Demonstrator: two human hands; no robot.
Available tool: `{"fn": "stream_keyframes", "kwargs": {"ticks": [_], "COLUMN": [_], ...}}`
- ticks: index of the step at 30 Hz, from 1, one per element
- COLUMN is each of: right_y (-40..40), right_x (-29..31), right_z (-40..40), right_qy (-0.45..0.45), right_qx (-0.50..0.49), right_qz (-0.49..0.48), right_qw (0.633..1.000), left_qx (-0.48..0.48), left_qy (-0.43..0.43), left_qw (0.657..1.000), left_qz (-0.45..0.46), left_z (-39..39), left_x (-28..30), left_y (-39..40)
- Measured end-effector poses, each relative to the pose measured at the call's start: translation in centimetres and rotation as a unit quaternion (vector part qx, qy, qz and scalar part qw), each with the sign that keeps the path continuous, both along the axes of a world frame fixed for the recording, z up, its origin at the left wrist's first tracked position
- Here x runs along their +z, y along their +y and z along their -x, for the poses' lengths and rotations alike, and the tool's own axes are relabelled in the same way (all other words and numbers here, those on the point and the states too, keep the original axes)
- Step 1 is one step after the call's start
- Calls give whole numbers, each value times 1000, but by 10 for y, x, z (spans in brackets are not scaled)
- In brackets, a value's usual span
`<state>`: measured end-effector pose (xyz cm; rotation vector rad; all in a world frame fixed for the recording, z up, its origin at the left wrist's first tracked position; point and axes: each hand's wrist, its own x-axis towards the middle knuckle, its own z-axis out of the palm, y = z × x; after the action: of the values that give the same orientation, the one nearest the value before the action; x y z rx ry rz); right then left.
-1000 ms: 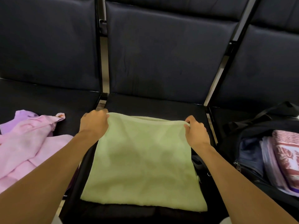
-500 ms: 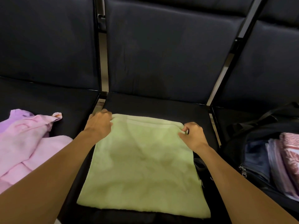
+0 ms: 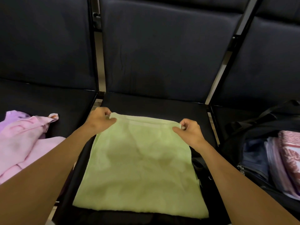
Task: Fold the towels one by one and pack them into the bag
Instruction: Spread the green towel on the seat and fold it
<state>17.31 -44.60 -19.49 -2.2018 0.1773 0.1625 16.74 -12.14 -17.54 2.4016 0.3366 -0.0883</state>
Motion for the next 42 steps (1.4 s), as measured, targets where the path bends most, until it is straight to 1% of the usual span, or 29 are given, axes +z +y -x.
{"fn": "stream_keyframes", "kwargs": {"ticks": [3, 7, 9, 13, 16, 18, 22, 26, 29, 33, 36, 39, 42], "right_y": [-4, -10, -15, -24, -25, -27, -31, -33, -34, -34, -32, -33, -35], "right_x": [-3, -4, 1, 13, 25, 31, 47, 64, 78, 93, 102, 114, 121], "right_z": [-3, -4, -3, 4, 9, 12, 22, 35, 50, 67, 77, 91, 102], "right_qy": [-31, -65, -66, -85, -92, -99, -133, -184, -220, -251, -268, -280, -280], "right_qx": [-18, -38, -35, -20, -7, 3, 4, -6, -8, -24, -23, -35, -50], "right_qz": [10, 73, 84, 103, 127, 135, 139, 114, 115, 108, 101, 93, 92], "right_qw": [999, 995, 994, 991, 988, 986, 981, 976, 969, 962, 958, 955, 954], "left_qx": [22, 40, 43, 18, -20, -26, -17, 3, 4, 19, 29, 20, 12], "left_qy": [-7, -30, -32, -4, 25, 26, 10, -33, -73, -107, -106, -113, -124], "left_qw": [999, 999, 998, 998, 995, 993, 992, 987, 980, 983, 988, 988, 985], "left_qz": [24, 3, -13, -54, -94, -112, -123, -158, -185, -150, -111, -104, -121], "left_z": [-1, -3, -3, 2, 7, 10, 22, 40, 59, 79, 94, 112, 126], "left_x": [0, 1, 3, 14, 26, 33, 52, 69, 83, 96, 103, 107, 107], "left_y": [-2, 2, 5, 12, 17, 19, 19, 17, 11, 16, 21, 19, 17]}}
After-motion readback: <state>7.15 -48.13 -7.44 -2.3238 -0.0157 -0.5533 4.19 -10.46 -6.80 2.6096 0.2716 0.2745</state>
